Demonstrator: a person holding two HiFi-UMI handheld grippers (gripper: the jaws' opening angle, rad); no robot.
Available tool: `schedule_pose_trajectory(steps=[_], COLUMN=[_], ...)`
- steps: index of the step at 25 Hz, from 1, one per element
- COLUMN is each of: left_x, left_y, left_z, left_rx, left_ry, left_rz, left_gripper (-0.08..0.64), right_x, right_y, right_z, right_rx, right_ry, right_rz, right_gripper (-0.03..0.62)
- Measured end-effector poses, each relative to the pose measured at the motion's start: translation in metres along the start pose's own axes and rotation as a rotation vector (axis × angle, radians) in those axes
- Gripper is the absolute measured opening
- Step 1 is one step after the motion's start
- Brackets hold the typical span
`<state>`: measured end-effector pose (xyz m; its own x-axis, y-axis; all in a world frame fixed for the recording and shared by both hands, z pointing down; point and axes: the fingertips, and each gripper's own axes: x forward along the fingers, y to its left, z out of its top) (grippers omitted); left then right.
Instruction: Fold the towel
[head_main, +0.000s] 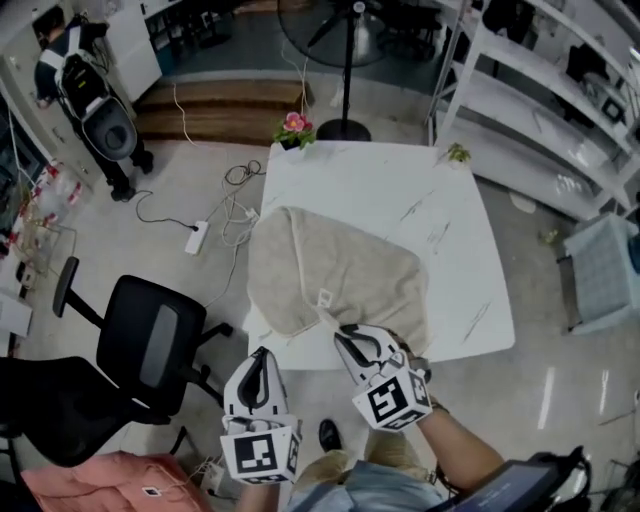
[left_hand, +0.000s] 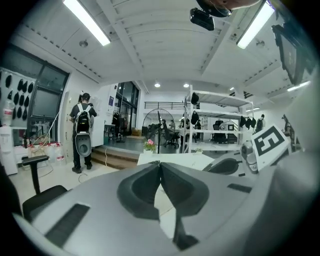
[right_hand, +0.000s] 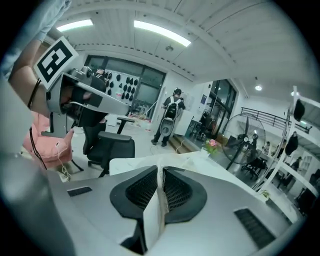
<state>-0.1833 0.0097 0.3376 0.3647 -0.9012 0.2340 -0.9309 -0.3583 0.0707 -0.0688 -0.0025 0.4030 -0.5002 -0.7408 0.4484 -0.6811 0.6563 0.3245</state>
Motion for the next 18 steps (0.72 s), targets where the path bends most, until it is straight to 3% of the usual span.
schedule_pose_trajectory(steps=[4,8,13,18], left_x=[0.001,0.02,0.056,0.108], left_y=[-0.01,-0.017,-0.041,-0.079], left_z=[0.027,0.034,0.039,0.051], left_rx=[0.035,0.06,0.076,0.095], left_ry=[-0.065,-0.079,-0.049,-0.016], left_rz=[-0.018,-0.023,-0.02,-0.034], left_gripper=[0.008,0.008,0.008,0.008], right_x=[-0.009,-0.008,-0.004,0.002], right_y=[-0.028,-0.049,-0.092,-0.171], right_z=[0.019,0.026,0.015,-0.002], right_rx=[-0.015,-0.021,0.018,0.053], right_ry=[-0.032,-0.058,-0.085,-0.099], right_rz=[-0.054,-0.057,-0.049,-0.056], right_gripper=[0.048,0.048,0.048,0.048])
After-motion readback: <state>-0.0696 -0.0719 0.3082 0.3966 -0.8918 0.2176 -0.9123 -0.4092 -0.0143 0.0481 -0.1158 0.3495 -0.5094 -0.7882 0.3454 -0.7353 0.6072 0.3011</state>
